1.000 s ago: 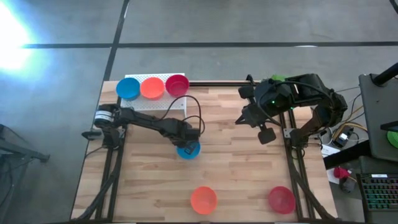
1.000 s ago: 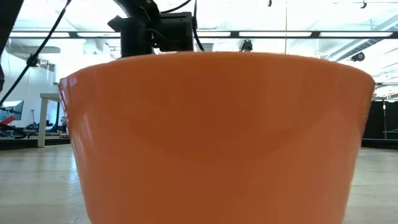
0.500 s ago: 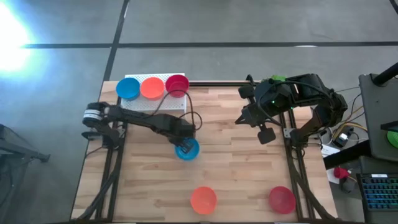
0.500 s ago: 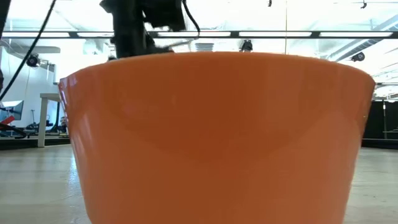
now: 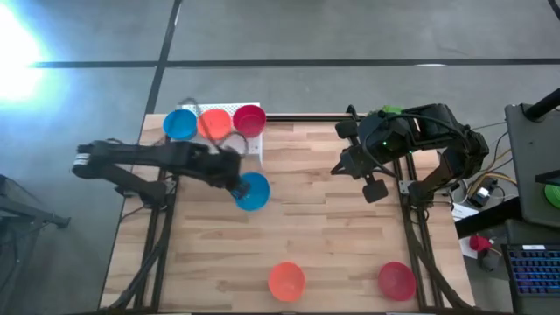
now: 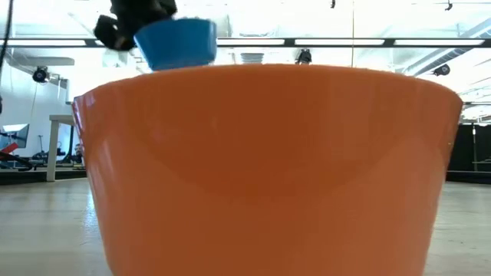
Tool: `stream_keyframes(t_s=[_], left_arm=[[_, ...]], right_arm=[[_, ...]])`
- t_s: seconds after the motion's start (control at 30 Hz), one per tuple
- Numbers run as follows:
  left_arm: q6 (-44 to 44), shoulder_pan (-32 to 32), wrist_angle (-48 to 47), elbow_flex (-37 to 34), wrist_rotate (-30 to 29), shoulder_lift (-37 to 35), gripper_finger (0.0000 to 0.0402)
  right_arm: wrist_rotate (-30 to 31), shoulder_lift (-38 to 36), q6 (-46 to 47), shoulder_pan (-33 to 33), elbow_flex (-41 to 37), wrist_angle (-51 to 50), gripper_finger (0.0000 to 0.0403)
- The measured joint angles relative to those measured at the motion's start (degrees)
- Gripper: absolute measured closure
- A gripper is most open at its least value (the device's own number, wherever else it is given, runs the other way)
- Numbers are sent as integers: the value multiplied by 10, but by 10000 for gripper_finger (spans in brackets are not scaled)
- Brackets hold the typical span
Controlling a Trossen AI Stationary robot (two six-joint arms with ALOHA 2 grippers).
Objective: Pick & Place Mini bowls
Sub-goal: Stack the blue bowl on top of the blue bowl on the shelf
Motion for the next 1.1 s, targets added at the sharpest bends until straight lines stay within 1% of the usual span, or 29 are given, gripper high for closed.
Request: stream_keyframes(t_s=[0.23,0.33,0.43,0.6,0.77,0.83,1.1], left_arm=[[-41,7,-28,4,-76,-120,401],[-69,12,-53,24,-118,-160,401],[-90,18,-102,56,-174,-185,401],[-126,28,-219,129,-264,-191,401],[-157,45,-322,190,-337,-183,401],[-159,55,-324,200,-365,-182,401],[-130,105,-326,199,-431,-184,401]], right_arm=[[0,0,-13,0,0,1,394],[0,0,-14,0,0,2,394],[0,0,-14,0,0,2,394],[0,0,-14,0,0,6,394],[0,0,-14,0,0,6,394],[1,0,-14,0,0,6,394],[1,0,-17,0,0,16,394]])
